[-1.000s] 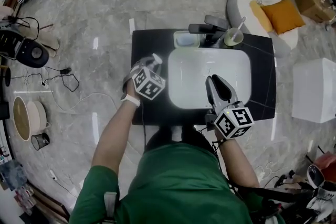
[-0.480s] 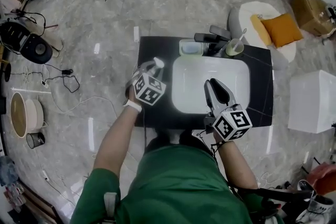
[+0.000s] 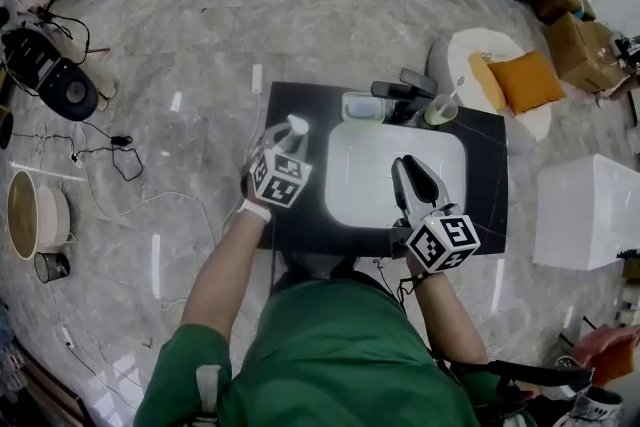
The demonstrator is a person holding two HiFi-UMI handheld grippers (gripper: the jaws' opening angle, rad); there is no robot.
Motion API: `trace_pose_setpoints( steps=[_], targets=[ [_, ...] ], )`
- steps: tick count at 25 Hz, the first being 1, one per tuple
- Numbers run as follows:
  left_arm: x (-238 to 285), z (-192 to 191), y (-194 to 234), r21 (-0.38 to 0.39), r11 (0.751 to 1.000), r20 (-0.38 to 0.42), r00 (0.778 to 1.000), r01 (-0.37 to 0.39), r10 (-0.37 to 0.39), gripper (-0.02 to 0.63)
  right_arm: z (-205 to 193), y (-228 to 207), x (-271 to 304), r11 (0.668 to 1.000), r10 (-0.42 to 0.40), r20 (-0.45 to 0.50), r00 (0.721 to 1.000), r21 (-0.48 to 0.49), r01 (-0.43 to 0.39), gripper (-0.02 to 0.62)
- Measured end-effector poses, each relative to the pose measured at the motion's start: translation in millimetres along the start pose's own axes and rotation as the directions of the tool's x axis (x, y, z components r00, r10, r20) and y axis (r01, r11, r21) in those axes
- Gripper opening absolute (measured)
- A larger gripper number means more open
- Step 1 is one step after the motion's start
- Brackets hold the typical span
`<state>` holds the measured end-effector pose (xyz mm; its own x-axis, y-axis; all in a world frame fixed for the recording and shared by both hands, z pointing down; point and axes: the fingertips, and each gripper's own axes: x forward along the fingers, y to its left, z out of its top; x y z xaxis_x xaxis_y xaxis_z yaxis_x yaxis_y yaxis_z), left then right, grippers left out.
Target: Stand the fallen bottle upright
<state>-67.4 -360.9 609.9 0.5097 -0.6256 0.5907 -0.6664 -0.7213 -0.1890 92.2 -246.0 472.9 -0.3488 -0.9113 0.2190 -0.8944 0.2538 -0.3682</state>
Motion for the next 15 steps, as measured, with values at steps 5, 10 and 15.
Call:
trace_pose_setpoints(
  steps=[5,10,15],
  targets=[
    [-11,-5,13,-0.108,0.994,0.096,0.995,-0.019,0.030,0.100,-1,14,3,1.000,0.010,-0.007,1.000,-0.023,-0.010,0.074],
    [-25,-8,20,-0.182,0.983,0.193,0.978,-0.038,0.074,0.100,-7,20,8,0.999,0.027,-0.017,0.999,0.027,-0.027,0.074],
    [-34,-17,24,-0.214,0.975,0.198,0.975,-0.056,0.099,0.101,-10,27,13,0.999,0.043,-0.024,0.999,0.033,-0.042,0.074]
  ],
)
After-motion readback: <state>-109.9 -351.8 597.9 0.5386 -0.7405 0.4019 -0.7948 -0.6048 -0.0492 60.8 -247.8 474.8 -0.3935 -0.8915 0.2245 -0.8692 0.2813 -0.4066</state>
